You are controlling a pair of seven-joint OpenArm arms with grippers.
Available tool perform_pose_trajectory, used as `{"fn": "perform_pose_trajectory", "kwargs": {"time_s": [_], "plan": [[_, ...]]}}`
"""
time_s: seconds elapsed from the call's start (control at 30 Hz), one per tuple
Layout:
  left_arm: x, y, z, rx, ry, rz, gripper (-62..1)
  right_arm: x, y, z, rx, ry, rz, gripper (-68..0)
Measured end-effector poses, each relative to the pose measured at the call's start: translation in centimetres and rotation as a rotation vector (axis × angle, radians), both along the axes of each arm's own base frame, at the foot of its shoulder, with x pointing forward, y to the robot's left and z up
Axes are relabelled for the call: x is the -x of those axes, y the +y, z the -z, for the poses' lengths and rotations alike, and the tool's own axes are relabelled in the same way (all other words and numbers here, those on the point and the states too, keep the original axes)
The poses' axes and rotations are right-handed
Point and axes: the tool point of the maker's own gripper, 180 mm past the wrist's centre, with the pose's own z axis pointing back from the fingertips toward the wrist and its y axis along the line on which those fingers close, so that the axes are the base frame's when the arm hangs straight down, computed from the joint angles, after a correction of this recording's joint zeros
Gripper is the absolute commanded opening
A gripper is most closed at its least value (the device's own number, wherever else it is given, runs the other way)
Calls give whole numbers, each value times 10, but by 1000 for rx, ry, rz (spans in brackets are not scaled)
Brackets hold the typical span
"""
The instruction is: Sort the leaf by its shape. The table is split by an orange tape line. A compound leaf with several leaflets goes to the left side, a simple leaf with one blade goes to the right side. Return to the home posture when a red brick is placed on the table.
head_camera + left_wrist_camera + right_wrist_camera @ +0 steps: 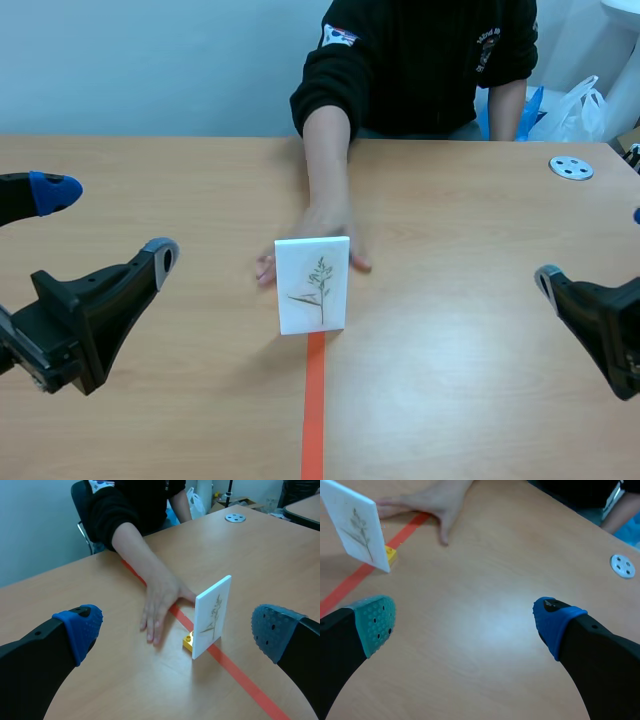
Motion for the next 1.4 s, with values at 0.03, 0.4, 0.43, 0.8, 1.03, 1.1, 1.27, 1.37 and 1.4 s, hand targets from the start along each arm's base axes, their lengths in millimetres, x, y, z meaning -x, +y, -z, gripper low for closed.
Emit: {"fn": "perform_pose_trajectory", "kwargs": {"time_s": [0.03,0.4,0.43,0.8,1.03,1.1,1.27,1.37,1.4], "plan": [[0,0,0,0,0,0,14,-2,1,-2,3,-5,-12,-115],[0,0,0,0,0,0,14,-18,-16,40,10,104,-88,-115],[0,0,0,0,0,0,14,-20,-16,44,9,114,-105,-115],[0,0,0,20,-4,-27,14,-58,6,61,-39,139,-247,-115],[0,-1,1,0,-9,-22,14,-88,25,68,-39,147,-314,-115],[-1,1,0,-3,-12,-26,14,-97,32,71,-24,153,-337,-115],[-7,13,-6,-8,-37,-71,14,-116,58,76,-11,162,-402,-115],[-8,18,-8,-17,-48,-82,14,-116,83,81,-31,172,-453,-115],[-9,19,-9,-20,-50,-85,14,-115,92,83,-32,173,-473,-115]]}}
